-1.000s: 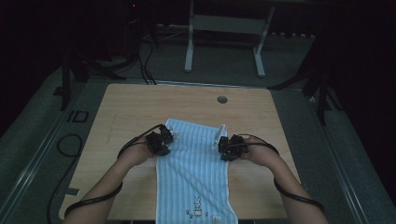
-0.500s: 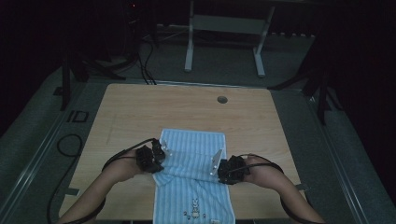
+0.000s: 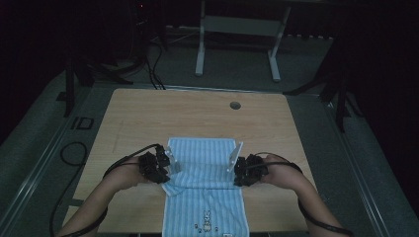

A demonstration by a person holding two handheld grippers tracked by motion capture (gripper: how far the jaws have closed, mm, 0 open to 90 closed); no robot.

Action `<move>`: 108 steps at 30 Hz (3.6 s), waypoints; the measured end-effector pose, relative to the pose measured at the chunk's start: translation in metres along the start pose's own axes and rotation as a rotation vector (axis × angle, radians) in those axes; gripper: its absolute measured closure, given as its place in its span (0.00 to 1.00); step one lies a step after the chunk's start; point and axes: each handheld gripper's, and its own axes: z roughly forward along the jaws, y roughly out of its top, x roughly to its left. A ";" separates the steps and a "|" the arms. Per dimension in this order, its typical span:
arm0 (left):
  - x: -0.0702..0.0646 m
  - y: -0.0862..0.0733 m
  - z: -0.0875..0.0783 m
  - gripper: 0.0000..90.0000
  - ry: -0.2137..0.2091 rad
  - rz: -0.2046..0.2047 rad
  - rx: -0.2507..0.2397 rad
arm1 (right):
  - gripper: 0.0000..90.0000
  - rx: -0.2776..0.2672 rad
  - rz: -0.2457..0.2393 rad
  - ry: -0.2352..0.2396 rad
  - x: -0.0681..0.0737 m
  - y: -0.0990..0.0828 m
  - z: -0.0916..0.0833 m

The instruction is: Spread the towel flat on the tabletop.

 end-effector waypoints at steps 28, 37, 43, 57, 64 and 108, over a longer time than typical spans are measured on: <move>0.057 0.047 0.067 0.90 0.075 -0.080 0.072 | 1.00 0.105 0.148 -0.106 -0.089 0.002 0.060; 0.079 0.069 0.073 0.90 0.109 -0.105 0.089 | 1.00 0.123 0.147 -0.115 -0.119 0.000 0.058; 0.087 0.081 0.076 0.90 0.124 -0.115 0.114 | 1.00 0.124 0.183 -0.140 -0.141 0.002 0.058; 0.113 0.089 0.080 0.89 0.160 -0.157 0.079 | 1.00 0.132 0.258 -0.162 -0.179 0.009 0.059; 0.120 0.094 0.082 0.88 0.186 -0.175 0.072 | 0.94 0.105 0.296 -0.209 -0.188 0.010 0.059; 0.057 0.078 0.079 0.75 0.029 -0.009 -0.020 | 0.75 0.050 0.183 -0.081 -0.122 -0.047 0.047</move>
